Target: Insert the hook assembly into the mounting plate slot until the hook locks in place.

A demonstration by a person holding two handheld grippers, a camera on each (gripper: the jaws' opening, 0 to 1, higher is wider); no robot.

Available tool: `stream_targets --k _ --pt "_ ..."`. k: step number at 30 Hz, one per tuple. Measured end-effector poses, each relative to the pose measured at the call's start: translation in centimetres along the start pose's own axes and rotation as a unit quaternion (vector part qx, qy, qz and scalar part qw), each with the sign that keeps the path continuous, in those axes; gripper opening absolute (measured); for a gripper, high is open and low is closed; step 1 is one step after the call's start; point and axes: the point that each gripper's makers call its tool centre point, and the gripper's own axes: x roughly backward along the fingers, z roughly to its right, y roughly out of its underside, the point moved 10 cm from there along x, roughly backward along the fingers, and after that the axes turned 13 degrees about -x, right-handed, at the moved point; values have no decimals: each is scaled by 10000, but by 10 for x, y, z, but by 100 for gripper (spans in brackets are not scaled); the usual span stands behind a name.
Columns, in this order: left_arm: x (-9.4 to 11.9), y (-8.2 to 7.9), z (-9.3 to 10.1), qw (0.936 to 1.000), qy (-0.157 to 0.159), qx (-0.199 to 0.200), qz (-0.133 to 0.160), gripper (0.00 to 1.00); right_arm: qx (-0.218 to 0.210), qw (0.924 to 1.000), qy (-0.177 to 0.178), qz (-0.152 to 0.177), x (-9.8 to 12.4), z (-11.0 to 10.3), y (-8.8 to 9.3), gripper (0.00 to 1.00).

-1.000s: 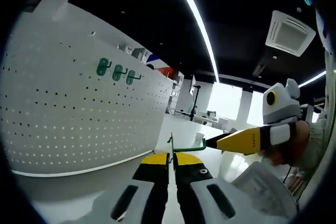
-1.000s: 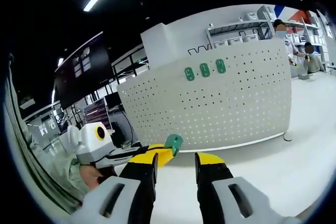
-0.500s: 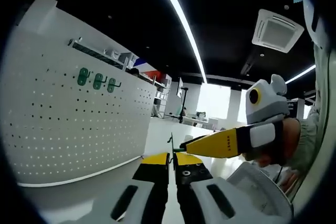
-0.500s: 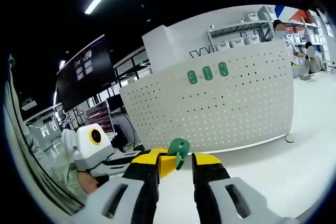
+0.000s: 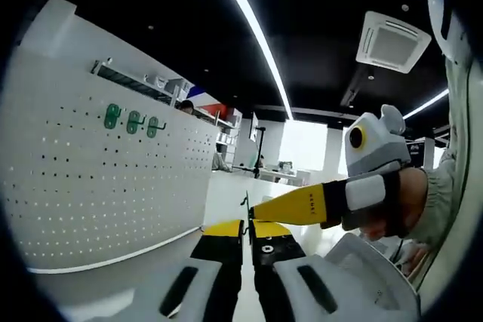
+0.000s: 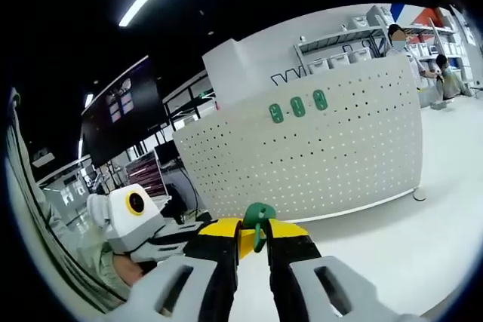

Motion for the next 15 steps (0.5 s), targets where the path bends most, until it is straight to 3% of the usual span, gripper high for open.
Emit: stream_targets --k 8,11,15 --pt "1 -2 5 9997 -136 -186 103 3 -97 9999 5 114 0 0 0 3" --pt "0 -2 7 9995 -185 -228 126 3 -2 9999 14 145 1 -1 0 2" --pt "-1 -2 8 9994 -201 -244 104 3 470 9988 -16 153 2 -5 0 1"
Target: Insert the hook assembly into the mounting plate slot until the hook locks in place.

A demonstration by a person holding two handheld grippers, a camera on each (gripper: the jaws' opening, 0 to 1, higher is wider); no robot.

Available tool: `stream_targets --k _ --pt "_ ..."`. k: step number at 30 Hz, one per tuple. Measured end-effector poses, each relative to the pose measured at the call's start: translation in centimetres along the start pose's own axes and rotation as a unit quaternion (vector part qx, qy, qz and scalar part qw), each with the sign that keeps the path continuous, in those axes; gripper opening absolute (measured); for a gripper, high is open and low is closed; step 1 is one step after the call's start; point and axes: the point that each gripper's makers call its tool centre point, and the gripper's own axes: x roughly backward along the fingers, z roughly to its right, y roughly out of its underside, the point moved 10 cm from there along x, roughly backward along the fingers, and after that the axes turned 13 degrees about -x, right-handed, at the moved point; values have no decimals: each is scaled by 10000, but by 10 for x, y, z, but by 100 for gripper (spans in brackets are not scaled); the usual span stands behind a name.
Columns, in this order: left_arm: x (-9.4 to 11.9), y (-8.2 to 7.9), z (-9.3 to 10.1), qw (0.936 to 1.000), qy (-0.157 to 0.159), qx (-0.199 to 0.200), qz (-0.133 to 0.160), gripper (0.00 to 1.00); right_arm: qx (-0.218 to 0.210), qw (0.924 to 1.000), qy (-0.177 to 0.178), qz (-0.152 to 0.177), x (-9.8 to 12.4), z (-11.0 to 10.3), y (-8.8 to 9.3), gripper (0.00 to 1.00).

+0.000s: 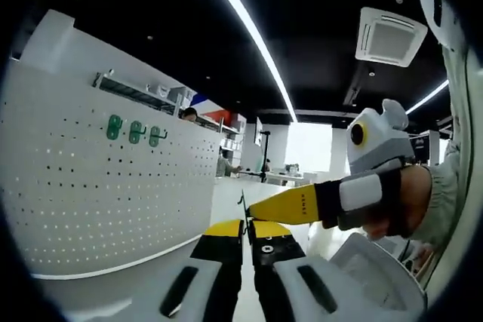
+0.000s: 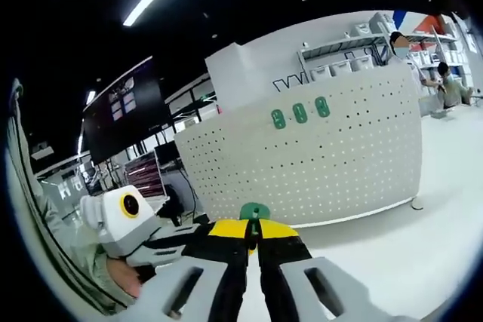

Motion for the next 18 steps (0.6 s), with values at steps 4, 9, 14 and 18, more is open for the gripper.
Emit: stream_targets --k 4,9,14,18 --pt "-1 0 0 10000 17 4 -38 4 204 9998 -16 -33 0 0 0 1" --pt "-2 3 0 9999 0 85 -131 4 119 9999 -42 -97 -1 4 1 1" --pt "-1 4 -1 9998 -29 137 -169 5 82 9999 -61 -95 -3 4 3 1" --pt "0 4 -3 9996 -73 223 -182 6 118 9999 -62 -91 -4 4 3 1"
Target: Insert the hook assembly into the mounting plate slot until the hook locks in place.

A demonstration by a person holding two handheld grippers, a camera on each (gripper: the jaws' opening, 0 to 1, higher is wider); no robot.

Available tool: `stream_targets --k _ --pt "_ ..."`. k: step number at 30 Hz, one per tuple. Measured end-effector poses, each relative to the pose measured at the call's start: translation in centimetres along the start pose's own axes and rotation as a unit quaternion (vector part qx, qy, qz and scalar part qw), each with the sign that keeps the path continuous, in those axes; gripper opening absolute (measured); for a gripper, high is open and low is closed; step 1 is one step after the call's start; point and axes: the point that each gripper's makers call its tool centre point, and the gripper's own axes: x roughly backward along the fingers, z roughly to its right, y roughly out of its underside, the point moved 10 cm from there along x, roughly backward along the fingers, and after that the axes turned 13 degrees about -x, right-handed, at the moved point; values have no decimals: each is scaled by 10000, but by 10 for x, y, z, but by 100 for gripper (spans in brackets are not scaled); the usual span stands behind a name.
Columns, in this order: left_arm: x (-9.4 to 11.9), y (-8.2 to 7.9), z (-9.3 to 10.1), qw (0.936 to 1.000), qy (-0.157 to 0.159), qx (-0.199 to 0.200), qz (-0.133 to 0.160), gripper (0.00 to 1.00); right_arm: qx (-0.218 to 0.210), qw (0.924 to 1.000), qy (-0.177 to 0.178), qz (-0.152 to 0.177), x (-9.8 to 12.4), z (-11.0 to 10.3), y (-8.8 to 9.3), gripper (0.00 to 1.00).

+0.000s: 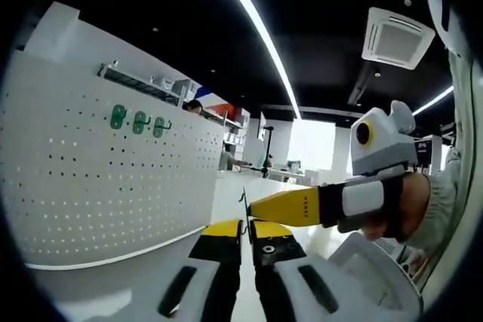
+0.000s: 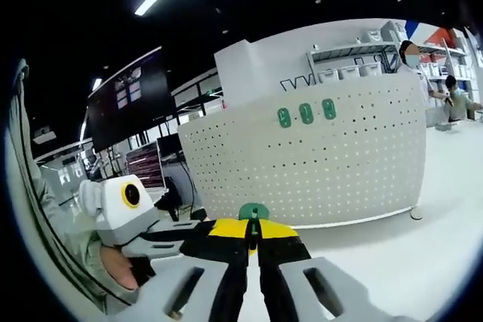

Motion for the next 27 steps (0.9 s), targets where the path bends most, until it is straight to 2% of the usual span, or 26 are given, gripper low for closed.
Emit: stream_targets --k 9,15,23,25,26,27 --pt "10 6 -4 9995 -178 161 -225 22 84 10000 40 34 1 3 -1 1" --pt "29 15 -9 9968 -503 233 -574 36 36 10000 62 36 2 6 -2 1" --pt "52 19 -18 9924 -882 153 -845 41 5 10000 61 26 0 10 -3 1" --pt "57 21 -22 9892 -1043 74 -1028 43 2 10000 64 25 -1 11 -3 1" --pt "61 23 -25 9855 -1142 -148 -1250 43 2 10000 71 18 -2 12 -2 1" --pt "62 24 -26 9838 -1160 -235 -1346 43 7 10000 90 2 -3 13 -2 1"
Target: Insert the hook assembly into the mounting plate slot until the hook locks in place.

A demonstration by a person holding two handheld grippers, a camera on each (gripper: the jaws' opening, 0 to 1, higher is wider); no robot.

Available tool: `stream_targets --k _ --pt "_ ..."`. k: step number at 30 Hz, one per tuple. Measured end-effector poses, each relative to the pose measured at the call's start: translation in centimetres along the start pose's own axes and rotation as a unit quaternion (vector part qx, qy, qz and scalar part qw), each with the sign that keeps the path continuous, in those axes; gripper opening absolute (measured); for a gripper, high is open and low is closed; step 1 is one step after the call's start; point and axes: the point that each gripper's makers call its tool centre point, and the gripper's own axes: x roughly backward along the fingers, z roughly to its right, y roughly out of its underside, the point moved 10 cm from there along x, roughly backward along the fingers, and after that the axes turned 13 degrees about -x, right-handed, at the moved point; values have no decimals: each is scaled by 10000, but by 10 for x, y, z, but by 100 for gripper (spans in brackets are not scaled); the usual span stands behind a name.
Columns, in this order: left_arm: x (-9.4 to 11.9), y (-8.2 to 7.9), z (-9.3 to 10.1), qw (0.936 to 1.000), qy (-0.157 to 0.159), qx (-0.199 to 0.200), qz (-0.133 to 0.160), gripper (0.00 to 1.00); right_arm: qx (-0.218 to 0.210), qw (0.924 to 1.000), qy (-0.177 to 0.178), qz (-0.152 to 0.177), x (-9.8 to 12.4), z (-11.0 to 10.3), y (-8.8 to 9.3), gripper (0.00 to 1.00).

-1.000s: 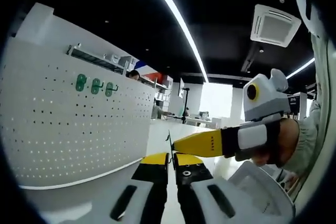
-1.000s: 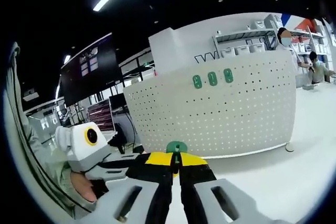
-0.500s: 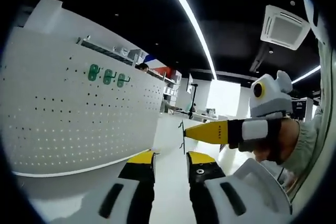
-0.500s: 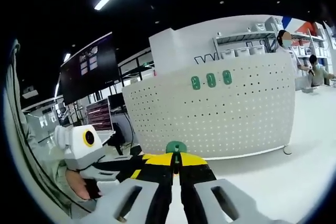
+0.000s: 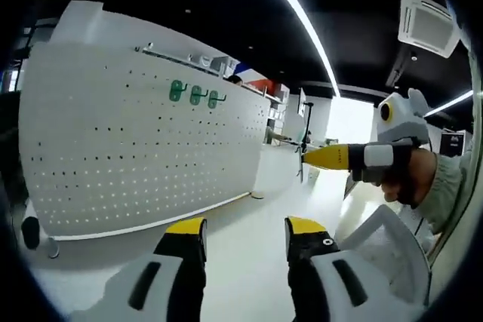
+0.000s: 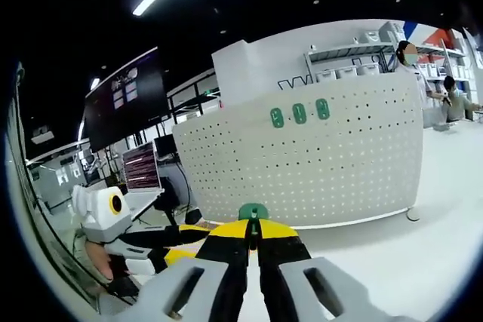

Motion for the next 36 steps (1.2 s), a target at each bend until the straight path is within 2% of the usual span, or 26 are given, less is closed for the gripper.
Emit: stream_targets --k 8,12,24,36 --pt "9 12 -2 9996 -163 -44 -212 46 76 9998 145 64 -5 15 -6 1" --pt "13 16 1 9990 -227 -149 -350 48 125 9994 240 203 -9 25 -18 1" --pt "23 18 4 9979 -468 -118 -435 47 369 9955 406 774 -23 50 -64 1" --pt "29 24 2 9961 -673 -76 -561 47 534 9924 476 1004 -38 63 -86 1"
